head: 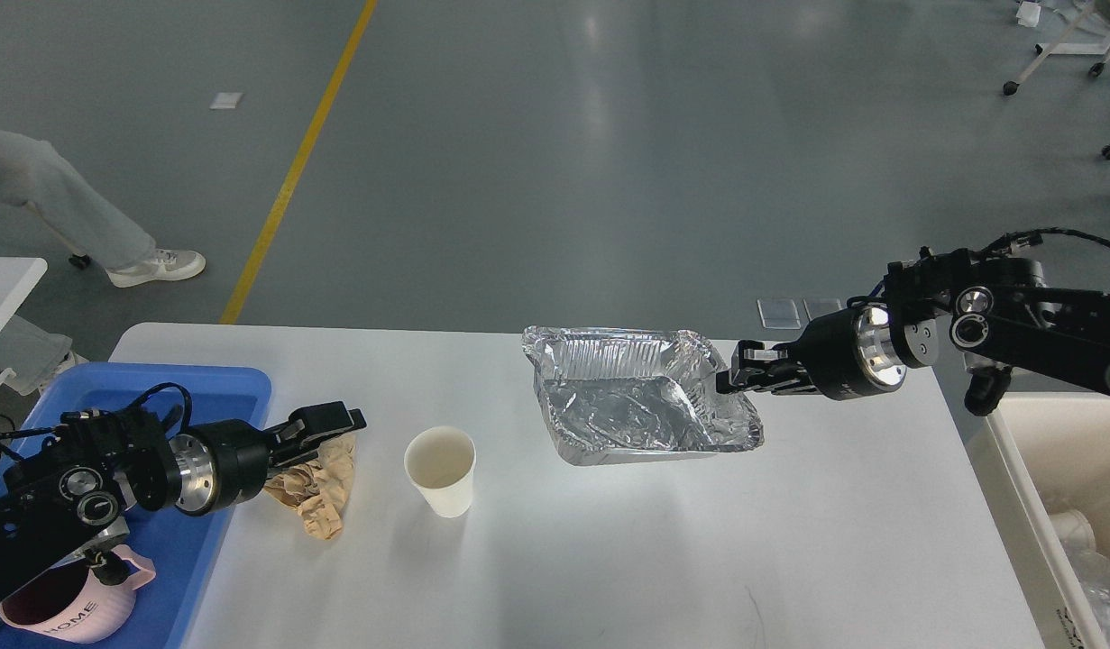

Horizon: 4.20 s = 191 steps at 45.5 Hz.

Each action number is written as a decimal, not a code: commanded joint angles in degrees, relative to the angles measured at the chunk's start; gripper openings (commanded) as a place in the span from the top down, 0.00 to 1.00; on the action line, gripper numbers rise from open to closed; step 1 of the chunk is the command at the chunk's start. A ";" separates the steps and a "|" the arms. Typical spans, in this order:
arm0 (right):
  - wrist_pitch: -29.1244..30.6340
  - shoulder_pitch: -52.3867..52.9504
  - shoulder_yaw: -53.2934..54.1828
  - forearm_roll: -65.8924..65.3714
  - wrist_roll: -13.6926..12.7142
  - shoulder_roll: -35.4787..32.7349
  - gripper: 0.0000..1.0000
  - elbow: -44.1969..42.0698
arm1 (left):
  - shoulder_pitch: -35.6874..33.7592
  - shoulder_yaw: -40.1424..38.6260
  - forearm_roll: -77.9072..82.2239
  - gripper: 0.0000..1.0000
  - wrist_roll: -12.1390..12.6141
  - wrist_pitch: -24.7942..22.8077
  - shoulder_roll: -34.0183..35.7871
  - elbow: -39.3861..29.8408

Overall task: Tidy desktop
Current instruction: 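Reach the left gripper to the white paper cup and grasp it, then lift the paper cup with the left gripper over the foil tray, then lower the paper cup into the foil tray and open the left gripper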

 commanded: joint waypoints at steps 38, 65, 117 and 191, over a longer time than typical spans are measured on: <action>0.06 -0.11 -0.68 0.03 0.07 0.11 1.00 0.08 | -3.06 6.74 3.26 1.00 0.73 -3.41 -10.87 8.42; 0.06 -0.55 -0.77 -0.06 0.16 0.72 1.00 -0.01 | -18.17 -2.49 -2.62 0.98 -1.64 -23.62 -1.56 9.38; 0.50 -0.38 -0.77 -0.32 0.51 1.87 1.00 -0.01 | -60.01 20.89 -4.65 0.97 -4.81 -36.26 -28.89 30.57; 1.64 3.67 -1.38 -0.32 0.60 0.90 1.00 -0.01 | -60.72 27.75 -6.14 0.17 -2.52 -36.26 -37.94 33.20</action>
